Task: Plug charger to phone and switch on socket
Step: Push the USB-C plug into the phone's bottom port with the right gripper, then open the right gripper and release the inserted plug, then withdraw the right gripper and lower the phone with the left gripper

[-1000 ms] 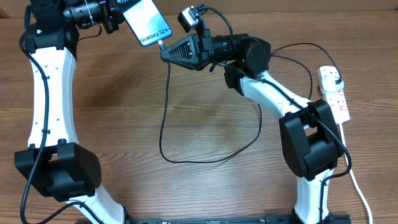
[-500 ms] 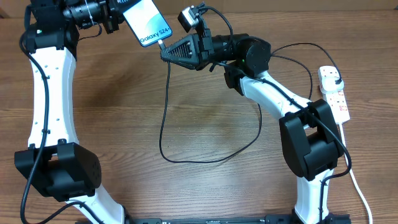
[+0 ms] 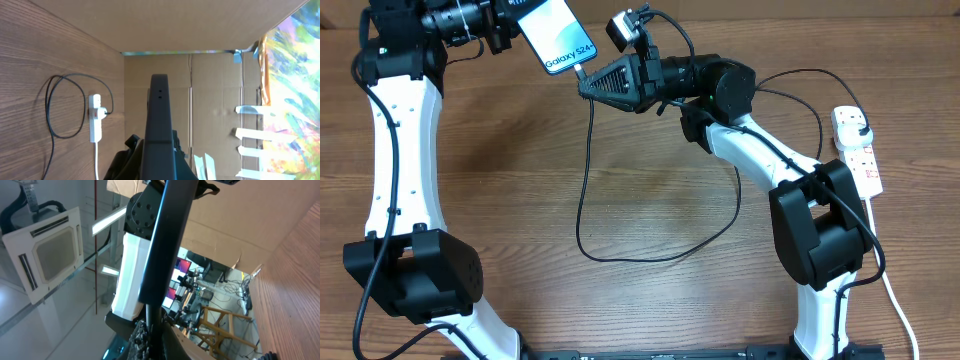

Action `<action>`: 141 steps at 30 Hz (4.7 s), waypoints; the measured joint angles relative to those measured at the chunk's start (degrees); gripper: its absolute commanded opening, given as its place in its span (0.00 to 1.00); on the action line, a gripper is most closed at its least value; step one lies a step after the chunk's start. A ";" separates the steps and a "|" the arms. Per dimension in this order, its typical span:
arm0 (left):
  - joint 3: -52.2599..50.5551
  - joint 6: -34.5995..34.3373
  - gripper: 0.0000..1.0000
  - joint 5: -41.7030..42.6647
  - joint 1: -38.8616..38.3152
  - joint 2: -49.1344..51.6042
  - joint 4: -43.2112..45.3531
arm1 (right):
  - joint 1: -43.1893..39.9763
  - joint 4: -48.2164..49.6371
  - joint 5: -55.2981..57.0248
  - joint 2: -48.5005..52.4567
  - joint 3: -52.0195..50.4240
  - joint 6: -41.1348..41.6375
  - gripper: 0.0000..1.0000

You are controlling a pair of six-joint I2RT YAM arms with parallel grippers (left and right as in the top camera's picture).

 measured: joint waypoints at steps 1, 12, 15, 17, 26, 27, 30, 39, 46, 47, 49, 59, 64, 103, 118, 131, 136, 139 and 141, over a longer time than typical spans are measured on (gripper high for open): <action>0.00 0.00 0.08 -0.02 -0.07 0.00 0.02 | 0.00 0.00 -0.09 0.00 0.00 0.02 0.04; 0.00 0.00 0.09 -0.74 -0.92 0.00 0.17 | 0.00 0.00 -0.70 0.00 0.00 0.02 0.04; 0.00 0.00 0.09 -0.79 -0.92 0.00 0.17 | 0.00 0.00 -0.74 0.00 0.00 0.04 0.04; 0.00 0.00 0.10 -0.76 -0.92 0.00 0.17 | 0.00 -0.02 -0.79 0.00 0.00 0.00 0.04; 0.00 0.59 0.11 -0.90 -0.92 0.00 0.20 | 0.00 -1.81 -1.11 0.00 0.00 0.00 0.04; 0.00 1.09 0.11 -0.90 -0.90 0.00 0.31 | 0.04 -2.34 -1.31 0.00 0.00 -0.02 0.04; 0.00 2.25 0.12 -0.81 -0.87 0.00 0.37 | 0.04 -3.82 -1.51 0.00 0.00 0.00 0.04; 0.00 4.22 0.12 -0.07 -0.90 0.00 0.37 | 0.04 -4.07 -1.55 0.00 0.00 -0.04 0.04; 0.00 4.63 0.11 0.46 -0.90 0.00 0.42 | 0.07 -6.36 -2.40 0.00 0.00 -1.44 0.04; 0.00 4.79 0.11 0.44 -0.87 0.00 0.48 | 0.07 -7.34 -2.58 0.00 0.00 -1.92 0.04; 0.00 5.49 0.11 0.44 -0.83 0.07 0.61 | 0.11 -8.98 -2.86 0.00 0.00 -2.84 0.04; 0.00 7.48 0.12 1.18 -0.81 0.48 0.37 | 0.28 -10.14 -3.56 0.00 0.00 -5.07 0.04; 0.00 8.74 0.13 1.36 -1.03 0.48 0.37 | 0.37 -11.04 -4.02 0.00 0.00 -5.07 0.04; 0.00 15.34 0.04 4.94 2.56 0.48 -5.01 | -1.53 -11.76 -2.91 0.00 0.00 -5.25 0.99; 0.00 18.95 0.04 4.85 2.86 0.48 -7.82 | -8.00 -30.75 -7.34 0.00 0.17 -13.25 1.00; -0.04 28.35 0.04 0.00 2.86 0.48 -21.64 | -8.22 -100.21 1.38 0.00 0.46 -54.18 0.99; -0.04 33.99 0.04 -5.14 2.86 0.48 -30.29 | -8.22 -117.35 11.41 0.00 0.46 -68.08 1.00; -0.02 37.62 0.04 -8.87 2.86 0.48 -35.91 | -8.22 -123.23 17.18 0.00 0.48 -72.13 1.00; -0.04 40.19 0.04 -12.87 2.64 0.48 -40.46 | -8.22 -127.03 22.21 0.00 0.48 -74.03 0.98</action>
